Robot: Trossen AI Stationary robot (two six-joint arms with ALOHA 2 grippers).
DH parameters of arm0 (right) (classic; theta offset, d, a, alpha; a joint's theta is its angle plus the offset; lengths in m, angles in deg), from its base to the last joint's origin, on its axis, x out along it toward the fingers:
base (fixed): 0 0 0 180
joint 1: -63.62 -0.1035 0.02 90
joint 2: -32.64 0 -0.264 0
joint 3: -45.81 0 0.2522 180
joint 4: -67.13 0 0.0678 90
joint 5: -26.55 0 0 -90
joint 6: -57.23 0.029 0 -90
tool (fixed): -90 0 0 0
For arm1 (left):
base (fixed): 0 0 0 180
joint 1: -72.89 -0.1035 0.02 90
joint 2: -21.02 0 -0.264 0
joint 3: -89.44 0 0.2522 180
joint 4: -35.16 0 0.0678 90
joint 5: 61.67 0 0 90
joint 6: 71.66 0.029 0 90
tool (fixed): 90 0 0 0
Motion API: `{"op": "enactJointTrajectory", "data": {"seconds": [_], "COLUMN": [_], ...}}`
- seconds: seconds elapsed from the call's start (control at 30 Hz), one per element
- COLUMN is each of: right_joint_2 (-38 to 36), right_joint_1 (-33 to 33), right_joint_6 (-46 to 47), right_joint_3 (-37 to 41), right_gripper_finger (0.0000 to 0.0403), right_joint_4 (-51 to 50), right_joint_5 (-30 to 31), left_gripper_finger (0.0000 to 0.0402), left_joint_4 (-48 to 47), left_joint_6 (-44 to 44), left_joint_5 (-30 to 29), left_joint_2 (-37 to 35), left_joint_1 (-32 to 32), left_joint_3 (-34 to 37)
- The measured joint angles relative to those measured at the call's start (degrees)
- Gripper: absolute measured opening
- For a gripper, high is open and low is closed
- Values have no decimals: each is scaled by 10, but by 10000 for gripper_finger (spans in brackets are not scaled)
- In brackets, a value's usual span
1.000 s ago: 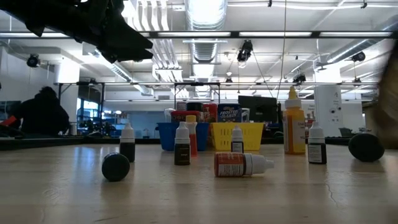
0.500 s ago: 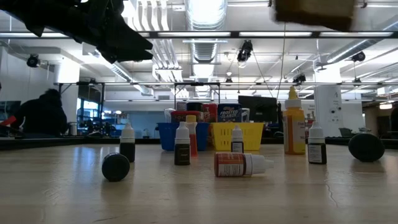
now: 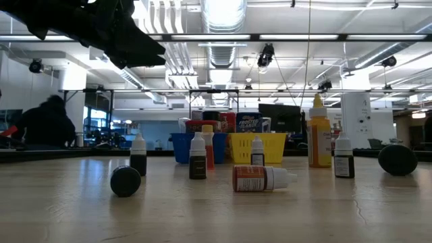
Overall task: Pick & Place Kitchen Items
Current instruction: Put the brown seasoning bag into the blue bin
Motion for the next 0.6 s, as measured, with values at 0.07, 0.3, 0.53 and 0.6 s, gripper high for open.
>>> {"op": "enactJointTrajectory", "data": {"seconds": [0.07,0.3,0.53,0.6], "right_joint_2": [0,0,0,0], "right_joint_1": [11,38,60,66], "right_joint_6": [-43,-177,-306,-313], "right_joint_3": [0,0,0,0], "right_gripper_finger": [8,8,8,8], "right_joint_4": [0,-6,-32,-66], "right_joint_5": [15,48,61,91], "left_gripper_finger": [287,287,287,287], "left_joint_4": [-1,-2,-2,-2], "left_joint_6": [0,0,-29,-31], "left_joint_5": [0,0,0,0], "left_joint_2": [0,0,0,0], "left_joint_1": [0,0,0,0], "left_joint_3": [0,0,0,0]}}
